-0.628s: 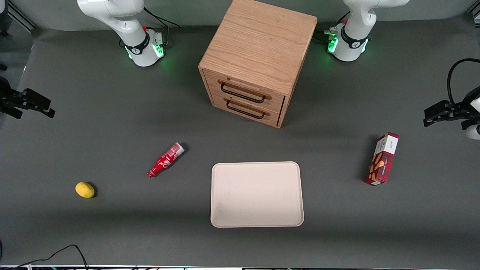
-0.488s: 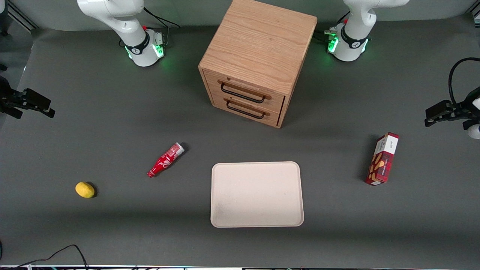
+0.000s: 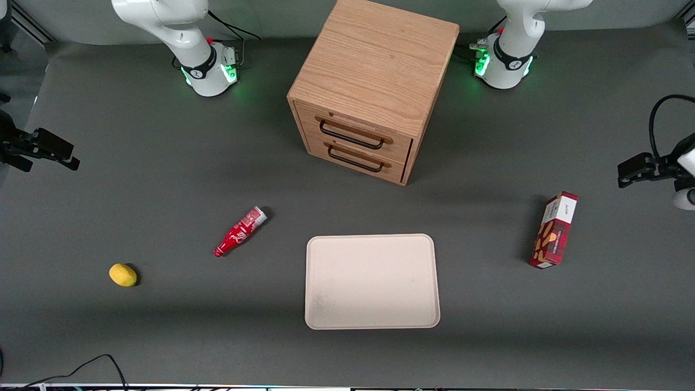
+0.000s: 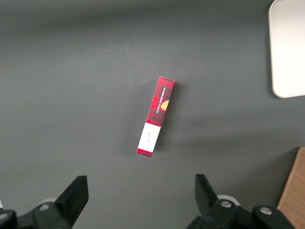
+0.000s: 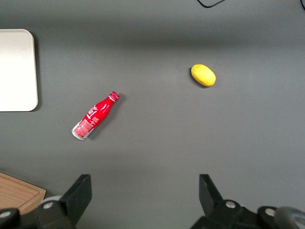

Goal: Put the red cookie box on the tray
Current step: 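Move the left gripper down over the upright red plaid cookie box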

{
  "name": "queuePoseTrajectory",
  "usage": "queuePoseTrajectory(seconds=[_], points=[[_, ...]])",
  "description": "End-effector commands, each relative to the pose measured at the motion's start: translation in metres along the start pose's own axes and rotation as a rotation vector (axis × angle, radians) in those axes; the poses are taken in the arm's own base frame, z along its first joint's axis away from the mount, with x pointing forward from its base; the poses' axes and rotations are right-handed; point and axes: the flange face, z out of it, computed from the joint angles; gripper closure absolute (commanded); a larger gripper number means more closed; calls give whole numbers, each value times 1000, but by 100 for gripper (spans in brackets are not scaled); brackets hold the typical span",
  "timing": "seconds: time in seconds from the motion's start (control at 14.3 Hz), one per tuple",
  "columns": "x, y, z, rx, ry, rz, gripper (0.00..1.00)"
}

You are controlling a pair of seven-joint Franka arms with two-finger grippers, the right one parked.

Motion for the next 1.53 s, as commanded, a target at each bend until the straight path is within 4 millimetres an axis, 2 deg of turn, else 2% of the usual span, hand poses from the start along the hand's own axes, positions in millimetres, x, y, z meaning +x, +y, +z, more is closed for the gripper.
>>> queuePoseTrajectory(seconds=[0.0, 0.07, 0.35, 0.7, 1.05, 1.47], points=[[-5, -28, 43, 7, -15, 107, 0], [-8, -33, 63, 3, -17, 114, 0], [-18, -30, 136, 6, 29, 148, 0], [-23, -15, 209, 11, 93, 150, 0], [-24, -3, 262, 7, 135, 151, 0], [-16, 8, 303, 15, 171, 166, 0]])
